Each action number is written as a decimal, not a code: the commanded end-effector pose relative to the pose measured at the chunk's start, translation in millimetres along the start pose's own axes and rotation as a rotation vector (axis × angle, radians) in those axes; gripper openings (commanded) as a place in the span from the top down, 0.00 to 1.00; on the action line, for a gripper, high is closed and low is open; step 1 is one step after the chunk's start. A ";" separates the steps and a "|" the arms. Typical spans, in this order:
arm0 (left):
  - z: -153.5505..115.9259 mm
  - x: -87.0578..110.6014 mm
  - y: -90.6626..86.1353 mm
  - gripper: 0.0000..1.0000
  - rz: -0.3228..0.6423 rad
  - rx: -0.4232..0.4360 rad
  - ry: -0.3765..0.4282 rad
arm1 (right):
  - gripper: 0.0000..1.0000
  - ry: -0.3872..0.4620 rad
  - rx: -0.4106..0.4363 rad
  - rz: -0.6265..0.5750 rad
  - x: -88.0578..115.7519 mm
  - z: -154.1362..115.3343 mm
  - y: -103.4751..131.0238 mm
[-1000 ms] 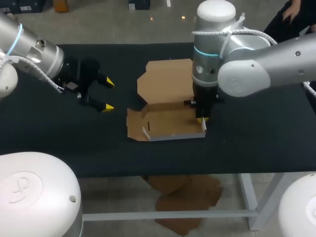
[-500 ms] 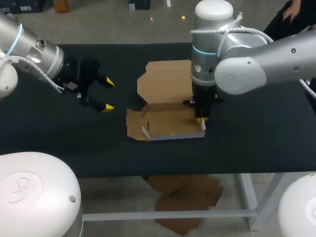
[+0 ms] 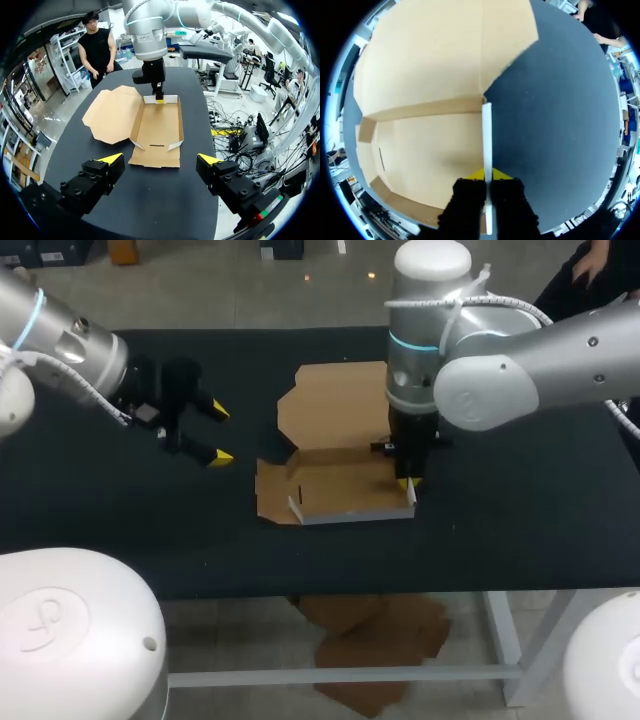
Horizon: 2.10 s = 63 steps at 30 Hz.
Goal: Assemble the packaging by folding the flat box into shape, placing the metal phone stand inside, and closing the box properly
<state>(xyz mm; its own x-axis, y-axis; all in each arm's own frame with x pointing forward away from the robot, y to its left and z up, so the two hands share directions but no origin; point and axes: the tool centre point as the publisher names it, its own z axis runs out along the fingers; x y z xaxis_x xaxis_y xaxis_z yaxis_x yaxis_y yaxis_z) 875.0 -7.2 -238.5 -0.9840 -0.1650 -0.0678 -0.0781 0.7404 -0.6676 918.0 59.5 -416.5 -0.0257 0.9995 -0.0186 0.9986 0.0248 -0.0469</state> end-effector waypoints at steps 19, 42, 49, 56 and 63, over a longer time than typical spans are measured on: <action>58.9 38.4 32.7 0.00 -1.499 0.092 -0.298 | 1.00 -0.001 0.004 -0.001 0.5 -0.8 0.8; 98.7 6.8 38.1 0.05 -1.487 -0.114 -0.285 | 1.00 -0.001 0.004 -0.001 0.5 -0.8 0.8; 114.4 -0.8 37.9 0.29 -1.421 -0.175 -0.233 | 1.00 -0.001 0.004 -0.001 0.5 -0.8 0.8; 123.7 -5.8 44.2 0.30 -1.385 -0.202 -0.198 | 1.00 -0.001 0.004 -0.001 0.5 -0.8 0.8; 128.9 -7.8 53.6 0.46 -1.361 -0.209 -0.138 | 1.00 -0.001 0.004 -0.001 0.5 -0.8 0.8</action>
<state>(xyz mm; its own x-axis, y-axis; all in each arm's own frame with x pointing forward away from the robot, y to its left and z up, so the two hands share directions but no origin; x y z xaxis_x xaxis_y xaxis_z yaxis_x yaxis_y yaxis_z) 893.9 -48.3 -367.2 -0.0915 -0.8797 0.4666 -0.9856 0.0133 -0.1683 918.1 59.6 -416.3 -0.0257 0.9995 -0.0190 0.9986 0.0248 -0.0473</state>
